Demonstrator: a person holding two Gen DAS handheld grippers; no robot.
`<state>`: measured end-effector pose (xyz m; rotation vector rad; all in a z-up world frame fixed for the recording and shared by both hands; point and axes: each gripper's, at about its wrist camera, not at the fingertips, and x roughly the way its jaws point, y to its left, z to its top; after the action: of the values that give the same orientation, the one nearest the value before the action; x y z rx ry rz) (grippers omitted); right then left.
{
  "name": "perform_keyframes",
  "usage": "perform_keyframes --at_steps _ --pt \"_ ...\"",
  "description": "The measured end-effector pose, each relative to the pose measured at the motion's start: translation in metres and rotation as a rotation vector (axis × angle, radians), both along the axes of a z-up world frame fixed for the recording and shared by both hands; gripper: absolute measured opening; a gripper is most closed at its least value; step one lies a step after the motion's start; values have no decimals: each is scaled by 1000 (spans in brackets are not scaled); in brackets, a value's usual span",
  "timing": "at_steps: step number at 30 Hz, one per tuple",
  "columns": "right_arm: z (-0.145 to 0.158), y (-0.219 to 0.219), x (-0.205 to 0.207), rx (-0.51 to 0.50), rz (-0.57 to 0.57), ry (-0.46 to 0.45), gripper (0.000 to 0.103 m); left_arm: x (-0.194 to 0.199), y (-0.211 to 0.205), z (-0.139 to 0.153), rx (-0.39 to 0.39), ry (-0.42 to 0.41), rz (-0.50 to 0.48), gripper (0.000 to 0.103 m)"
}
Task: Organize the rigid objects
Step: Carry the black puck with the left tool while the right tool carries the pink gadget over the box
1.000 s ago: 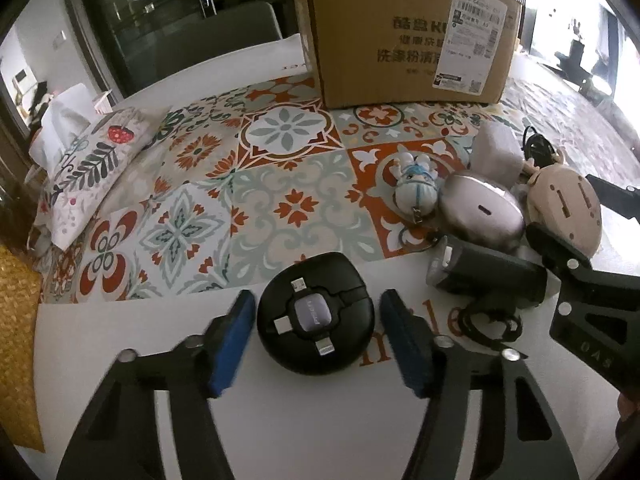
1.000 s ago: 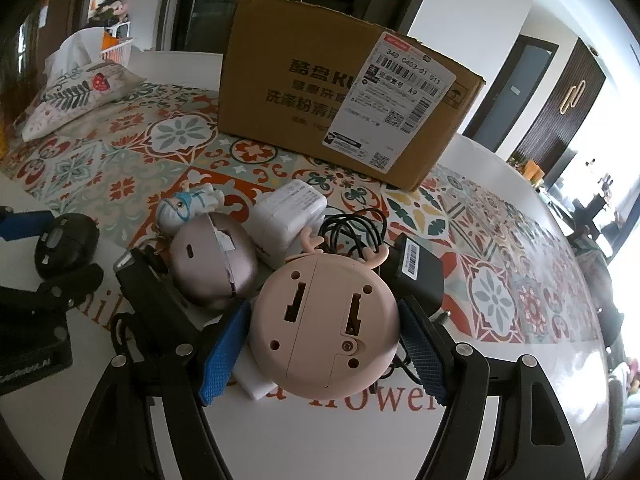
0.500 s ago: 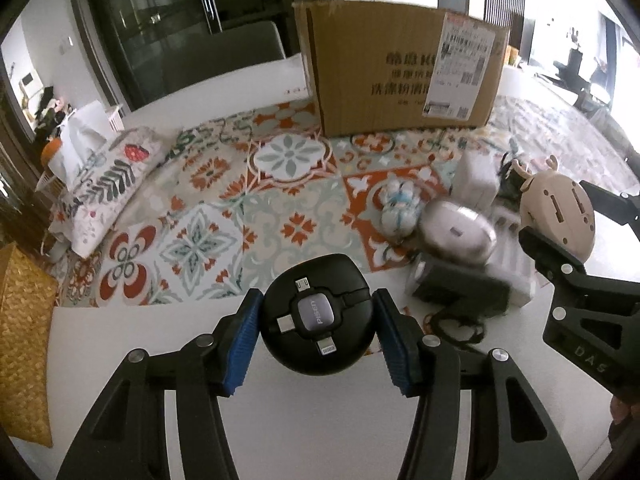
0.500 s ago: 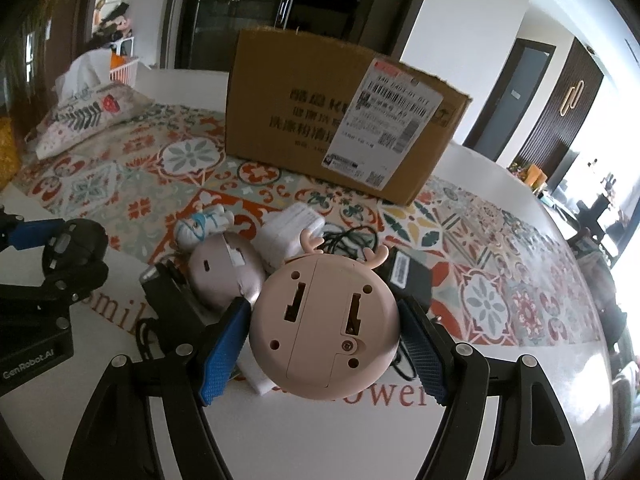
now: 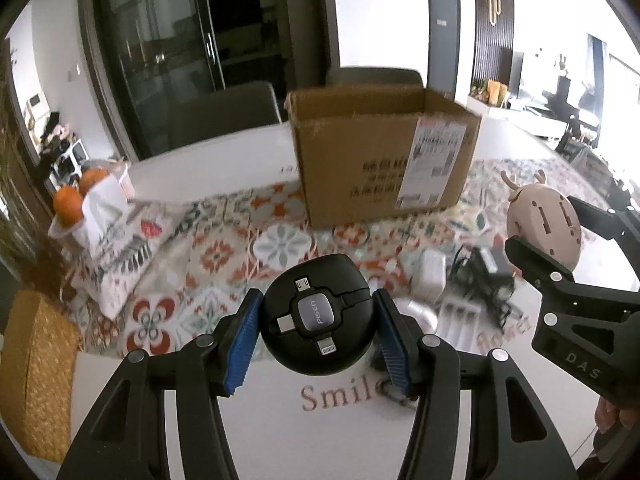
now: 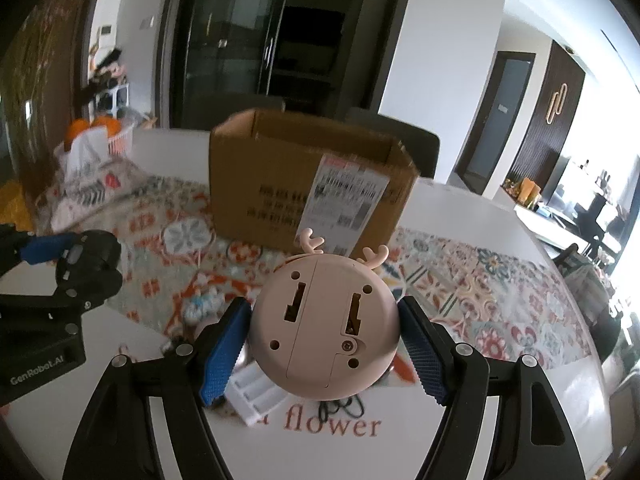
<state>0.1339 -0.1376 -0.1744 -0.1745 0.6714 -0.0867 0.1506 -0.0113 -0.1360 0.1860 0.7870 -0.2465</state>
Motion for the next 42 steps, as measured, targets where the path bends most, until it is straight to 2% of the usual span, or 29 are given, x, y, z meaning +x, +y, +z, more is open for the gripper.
perform_keyframes --at_steps 16,27,34,42 --pt "68 -30 30 105 7 -115 75 33 -24 73 -67 -109 -49 55" --pt "96 -51 75 196 23 -139 75 74 -38 109 -83 -189 -66 55" --pt "110 -59 106 194 37 -155 75 107 -47 118 -101 -171 -77 55" --pt "119 -65 150 193 52 -121 75 151 -58 116 -125 -96 -74 55"
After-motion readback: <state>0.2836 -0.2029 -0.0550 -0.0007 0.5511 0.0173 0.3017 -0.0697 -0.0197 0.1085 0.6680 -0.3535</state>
